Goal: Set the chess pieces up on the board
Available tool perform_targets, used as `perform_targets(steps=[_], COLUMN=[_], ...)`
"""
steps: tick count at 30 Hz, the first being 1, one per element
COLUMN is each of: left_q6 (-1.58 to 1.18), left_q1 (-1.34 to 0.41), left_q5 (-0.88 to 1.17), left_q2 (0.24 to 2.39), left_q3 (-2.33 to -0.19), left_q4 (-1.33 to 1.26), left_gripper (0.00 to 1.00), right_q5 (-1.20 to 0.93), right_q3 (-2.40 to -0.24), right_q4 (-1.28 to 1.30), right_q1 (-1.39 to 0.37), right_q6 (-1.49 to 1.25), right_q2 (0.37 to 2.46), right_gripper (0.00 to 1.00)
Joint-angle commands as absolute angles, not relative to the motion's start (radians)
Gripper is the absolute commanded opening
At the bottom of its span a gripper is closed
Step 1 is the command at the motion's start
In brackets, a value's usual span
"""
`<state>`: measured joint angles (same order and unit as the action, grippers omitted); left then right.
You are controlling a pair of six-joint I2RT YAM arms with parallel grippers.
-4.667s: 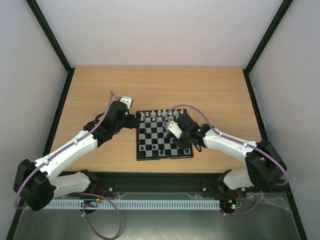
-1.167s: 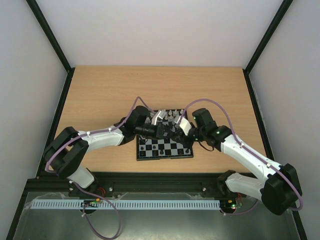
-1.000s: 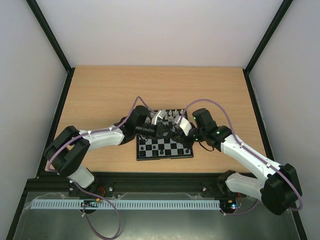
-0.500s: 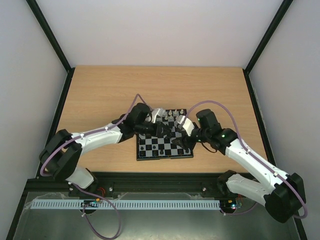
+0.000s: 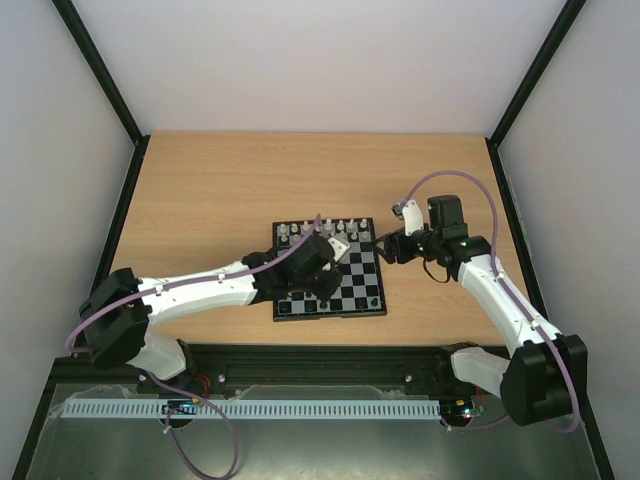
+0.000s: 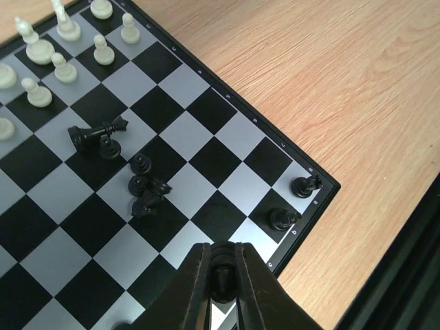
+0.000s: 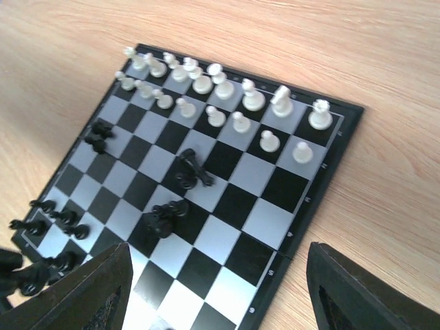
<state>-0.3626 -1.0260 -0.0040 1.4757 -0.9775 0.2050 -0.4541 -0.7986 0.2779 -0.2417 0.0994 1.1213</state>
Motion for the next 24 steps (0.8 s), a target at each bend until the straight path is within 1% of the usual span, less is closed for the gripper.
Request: perform_targets(steps=[1, 8, 14, 24], left_q6=[-0.24, -0.215, -0.185, -0.17], left_q1=[-1.082, -1.138, -1.182, -1.203], left_q5=[-0.182, -0.203, -0.172, -0.167], left_q2=[1.519, 1.632, 1.72, 1.812], left_q3=[-1.034, -1.101, -1.144, -1.186], left_q4=[0.272, 0.3, 0.309, 0.339], left_gripper=[0.02, 0.02, 0.02, 0.02], right_q5=[-0.404, -0.371, -0.354, -0.366], right_q3=[-0.789, -0.774, -0.775, -0.775], right_q4=[0.291, 0.293, 0.297, 0.3], right_q1=[-0.201, -0.189, -0.186, -0.184], right_q6=[0.052, 0.064, 0.075, 0.084], right_q2=[1.129, 1.128, 1.15, 1.162], right_gripper=[0.71, 0.71, 0.71, 0.71])
